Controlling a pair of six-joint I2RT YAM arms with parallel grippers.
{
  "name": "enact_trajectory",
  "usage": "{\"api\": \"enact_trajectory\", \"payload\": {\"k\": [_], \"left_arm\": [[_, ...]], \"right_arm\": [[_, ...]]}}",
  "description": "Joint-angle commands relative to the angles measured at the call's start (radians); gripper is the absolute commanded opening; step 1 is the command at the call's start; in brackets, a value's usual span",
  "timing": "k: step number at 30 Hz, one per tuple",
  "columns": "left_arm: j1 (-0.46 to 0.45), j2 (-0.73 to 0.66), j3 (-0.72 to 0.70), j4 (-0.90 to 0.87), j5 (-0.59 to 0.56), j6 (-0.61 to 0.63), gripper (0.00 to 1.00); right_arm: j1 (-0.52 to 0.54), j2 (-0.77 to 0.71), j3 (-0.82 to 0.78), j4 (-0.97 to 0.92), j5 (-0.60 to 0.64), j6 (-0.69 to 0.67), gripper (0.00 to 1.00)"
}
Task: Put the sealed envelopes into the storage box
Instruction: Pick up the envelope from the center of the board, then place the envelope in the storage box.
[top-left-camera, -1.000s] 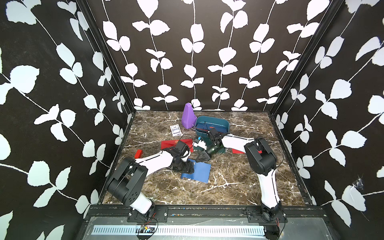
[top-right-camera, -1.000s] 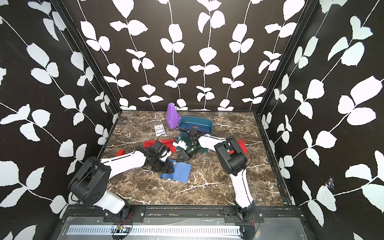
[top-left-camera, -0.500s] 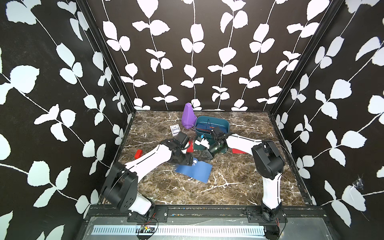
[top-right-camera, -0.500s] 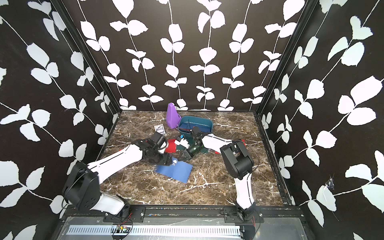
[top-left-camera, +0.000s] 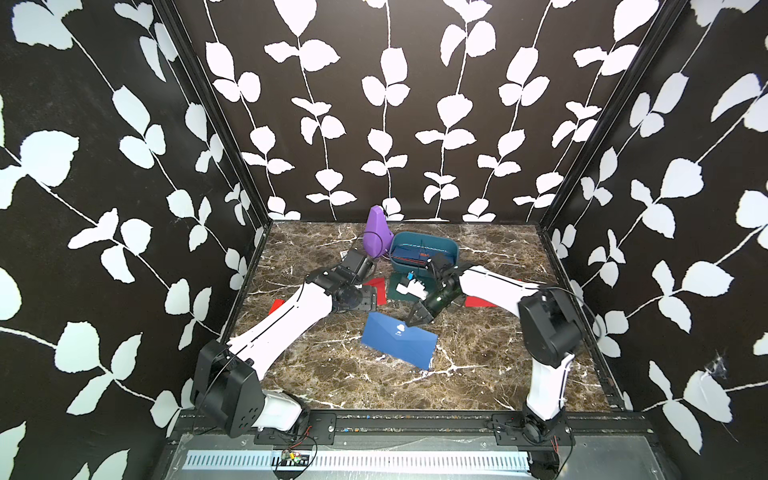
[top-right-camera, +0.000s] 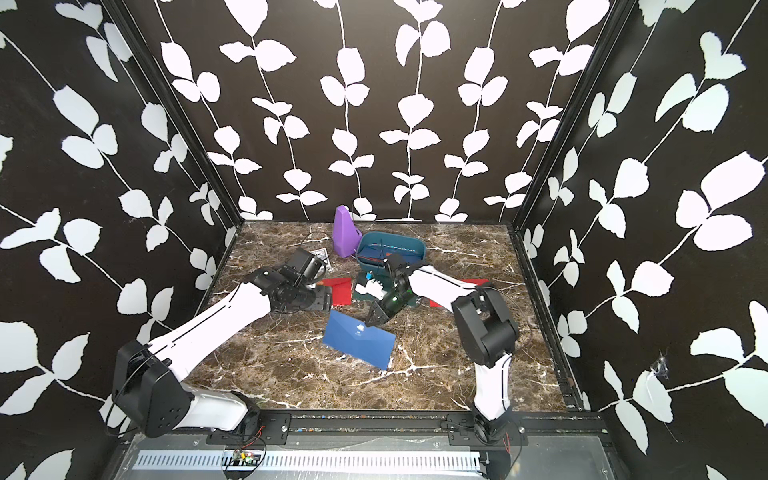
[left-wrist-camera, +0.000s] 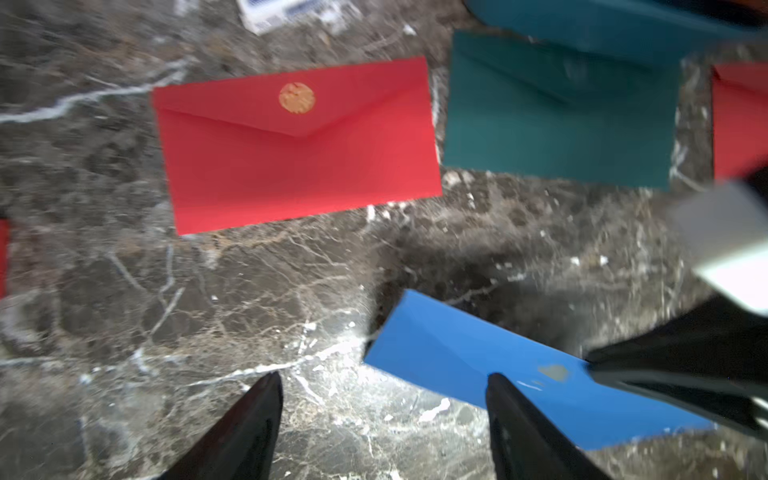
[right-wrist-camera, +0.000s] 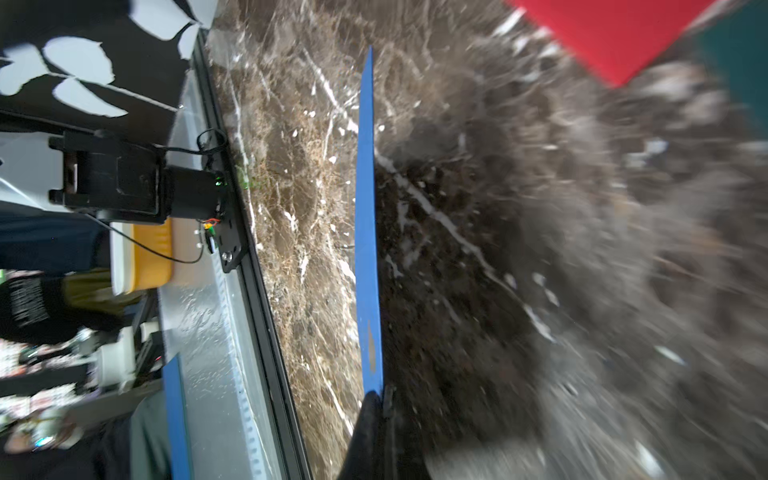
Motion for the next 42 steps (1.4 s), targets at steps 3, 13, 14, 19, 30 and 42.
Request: {"api": "enact_trajectory", "payload": {"k": [3, 13, 14, 19, 30, 42], "left_arm": [[0.033, 0.086, 0.133, 0.008, -0.032, -0.06, 0.76], [0.032, 0.415, 0.392, 0.107, -0.004, -0.249, 0.66], [0.032, 0.445, 0.417, 0.124, -0.002, -0.261, 0.65], [0.018, 0.561, 0.51, 0.175, -0.004, -0.31, 0.63], [0.008, 0.731, 0.668, 0.147, -0.028, -0.281, 0.48], [0.009, 0.75, 0.656, 0.119, -0.044, -0.284, 0.42]], "right_arm": [[-0.088, -0.18, 0.024, -0.154, 0.165, 0.053, 0.0], [-0.192, -0.508, -0.032, -0.169, 0.318, 0.206, 0.0], [-0.204, -0.522, -0.029, -0.173, 0.348, 0.228, 0.0], [-0.221, -0.56, -0.04, -0.15, 0.509, 0.331, 0.0], [-0.232, -0.595, -0.109, -0.094, 0.544, 0.388, 0.0], [-0.233, -0.601, -0.072, -0.096, 0.55, 0.395, 0.0]]}}
